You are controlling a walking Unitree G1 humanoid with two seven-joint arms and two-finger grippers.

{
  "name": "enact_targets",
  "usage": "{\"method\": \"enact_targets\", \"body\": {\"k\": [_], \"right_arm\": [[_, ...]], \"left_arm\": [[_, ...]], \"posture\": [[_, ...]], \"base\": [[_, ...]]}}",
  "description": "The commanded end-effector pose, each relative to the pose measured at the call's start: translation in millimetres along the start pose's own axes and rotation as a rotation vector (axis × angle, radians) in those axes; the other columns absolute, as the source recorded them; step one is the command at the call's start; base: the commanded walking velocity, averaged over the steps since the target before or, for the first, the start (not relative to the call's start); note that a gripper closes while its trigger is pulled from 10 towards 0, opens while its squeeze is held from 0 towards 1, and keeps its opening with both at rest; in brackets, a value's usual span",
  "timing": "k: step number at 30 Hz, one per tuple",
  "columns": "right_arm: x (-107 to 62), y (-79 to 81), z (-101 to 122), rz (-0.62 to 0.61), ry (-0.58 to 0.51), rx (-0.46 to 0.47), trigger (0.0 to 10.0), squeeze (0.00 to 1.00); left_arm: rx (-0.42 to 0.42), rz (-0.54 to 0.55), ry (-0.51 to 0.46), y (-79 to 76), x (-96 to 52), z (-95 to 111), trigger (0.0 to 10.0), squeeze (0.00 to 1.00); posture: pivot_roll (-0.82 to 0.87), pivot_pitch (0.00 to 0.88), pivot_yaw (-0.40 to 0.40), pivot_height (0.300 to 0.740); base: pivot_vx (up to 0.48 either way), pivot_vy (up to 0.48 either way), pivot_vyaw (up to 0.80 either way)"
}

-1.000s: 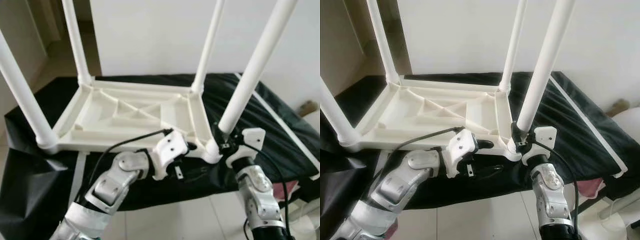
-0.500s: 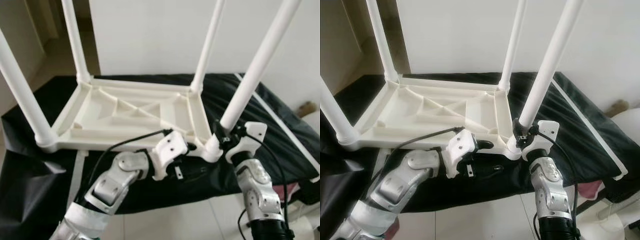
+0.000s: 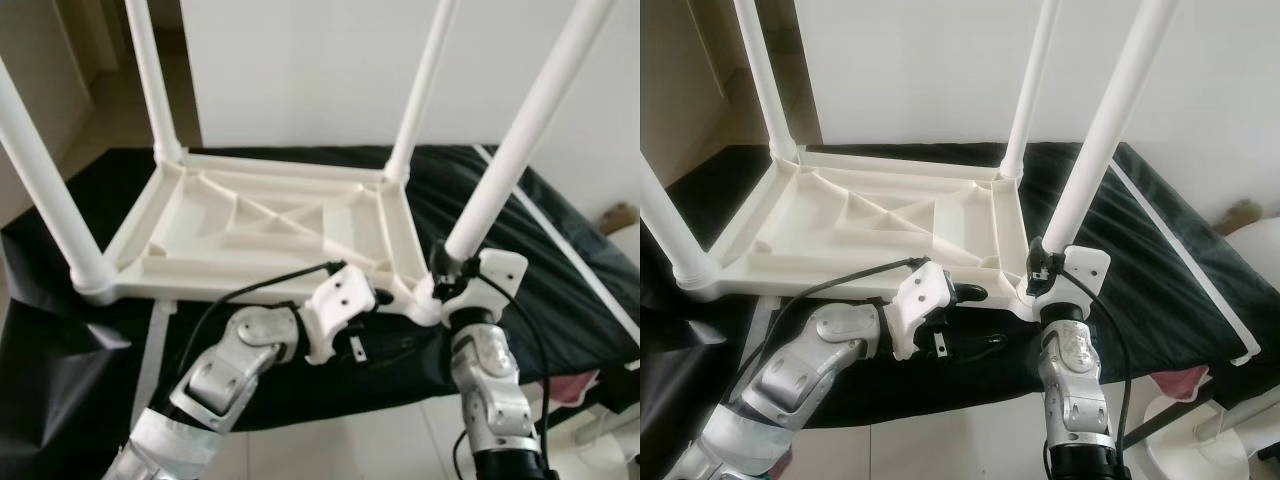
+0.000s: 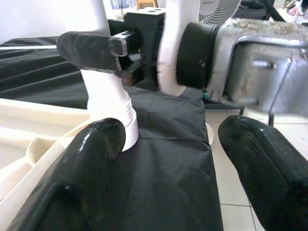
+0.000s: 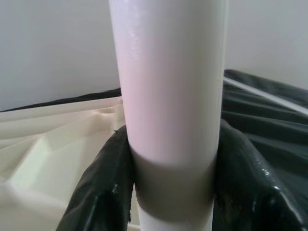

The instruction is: Building children table

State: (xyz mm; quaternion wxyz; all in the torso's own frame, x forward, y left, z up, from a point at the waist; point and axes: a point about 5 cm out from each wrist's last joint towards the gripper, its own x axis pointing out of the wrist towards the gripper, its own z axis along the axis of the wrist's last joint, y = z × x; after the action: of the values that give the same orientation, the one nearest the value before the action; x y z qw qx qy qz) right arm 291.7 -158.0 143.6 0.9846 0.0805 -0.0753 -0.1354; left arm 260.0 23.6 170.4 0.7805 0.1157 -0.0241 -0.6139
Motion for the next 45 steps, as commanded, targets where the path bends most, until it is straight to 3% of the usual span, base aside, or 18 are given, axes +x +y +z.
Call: {"method": "enact_targets", "body": {"k": [1, 9, 13, 16, 22, 23, 24, 27, 28, 35, 36, 37, 38, 39, 41, 45], "right_arm": [[-10.1, -8.3, -34, -0.160, 0.182, 0.043, 10.0, 0.00], [-7.1, 0.0, -26, -0.111, 0.129, 0.118, 10.0, 0.00], [-7.1, 0.6, -24, -0.086, 0.113, 0.127, 10.0, 0.00], [-6.5, 0.2, -19, -0.082, 0.088, 0.129, 10.0, 0.00], [-6.5, 0.7, -18, -0.078, 0.076, 0.122, 10.0, 0.00], [-6.5, 0.9, -17, -0.070, 0.063, 0.130, 10.0, 0.12], [-5.8, 0.1, -16, -0.063, 0.050, 0.133, 10.0, 0.95], [-5.8, 0.1, -16, -0.063, 0.050, 0.133, 10.0, 0.95], [-5.2, -1.6, -14, -0.052, 0.032, 0.134, 10.0, 1.00], [1.2, -17.7, -7, 0.039, -0.002, 0.112, 10.0, 1.00], [1.8, -20.0, -7, 0.056, 0.001, 0.106, 10.0, 0.83], [2.9, -22.4, -7, 0.091, 0.012, 0.102, 10.0, 0.16], [2.9, -22.4, -7, 0.091, 0.012, 0.102, 10.0, 0.16], [4.1, -25.4, -8, 0.117, 0.021, 0.096, 10.0, 0.00], [9.2, -35.2, -8, 0.193, 0.029, 0.055, 10.0, 0.00], [10.3, -37.1, -7, 0.202, 0.027, 0.047, 10.0, 0.00]], "left_arm": [[0.018, 0.006, 0.008, 0.2, 2.2, 0, 10.0, 0.00], [0.020, 0.049, -0.011, 4.5, 6.9, 0, 10.0, 0.00], [-0.004, 0.083, -0.017, 7.5, 8.5, -3, 10.0, 0.00], [0.012, 0.177, -0.003, 13.0, 10.3, -5, 10.0, 0.00], [0.026, 0.198, 0.013, 14.8, 10.8, -7, 10.0, 0.00], [0.025, 0.218, 0.013, 16.9, 11.1, -6, 10.0, 0.00], [0.010, 0.236, -0.002, 18.8, 11.4, -4, 10.0, 0.00], [0.010, 0.236, -0.002, 18.8, 11.4, -4, 10.0, 0.00], [0.012, 0.243, -0.017, 18.2, 11.8, -1, 10.0, 0.00], [0.082, 0.240, -0.029, 17.7, 16.1, 3, 10.0, 0.00], [0.075, 0.240, -0.026, 18.0, 16.3, 3, 10.0, 0.00], [0.075, 0.237, -0.026, 17.9, 16.7, 3, 10.0, 0.00], [0.075, 0.237, -0.026, 17.9, 16.7, 3, 10.0, 0.00], [0.073, 0.230, -0.025, 17.6, 17.3, 2, 10.0, 0.00], [0.070, 0.201, -0.019, 14.4, 19.0, -1, 10.0, 0.00], [0.070, 0.197, -0.016, 13.9, 19.3, -2, 10.0, 0.00]], "posture": [[0.04, 0.000, -0.033, 0.740], [0.03, 0.000, -0.034, 0.740], [0.02, 0.000, -0.031, 0.740], [0.01, 0.000, -0.025, 0.740], [0.01, 0.000, -0.014, 0.740], [0.01, 0.000, -0.008, 0.740], [0.02, 0.000, 0.000, 0.740], [0.02, 0.000, 0.000, 0.740], [0.02, 0.000, 0.002, 0.740], [0.02, 0.000, 0.011, 0.740], [0.02, 0.000, 0.011, 0.740], [0.02, 0.000, 0.012, 0.740], [0.02, 0.000, 0.012, 0.740], [0.01, 0.000, 0.011, 0.740], [0.01, 0.000, 0.012, 0.740], [0.01, 0.000, 0.012, 0.740]], "base": [[0.000, 0.000, 0.00], [0.000, 0.000, 0.00], [0.000, 0.000, 0.00], [0.000, 0.000, 0.00], [0.000, 0.000, 0.00], [0.000, 0.000, 0.00], [0.000, 0.000, 0.00], [0.000, 0.000, 0.00], [0.000, 0.000, 0.00], [0.000, 0.000, 0.00], [0.000, 0.000, 0.00], [0.000, 0.000, 0.00], [0.000, 0.000, 0.00], [0.000, 0.000, 0.00], [0.000, 0.000, 0.00], [0.000, 0.000, 0.00]]}}
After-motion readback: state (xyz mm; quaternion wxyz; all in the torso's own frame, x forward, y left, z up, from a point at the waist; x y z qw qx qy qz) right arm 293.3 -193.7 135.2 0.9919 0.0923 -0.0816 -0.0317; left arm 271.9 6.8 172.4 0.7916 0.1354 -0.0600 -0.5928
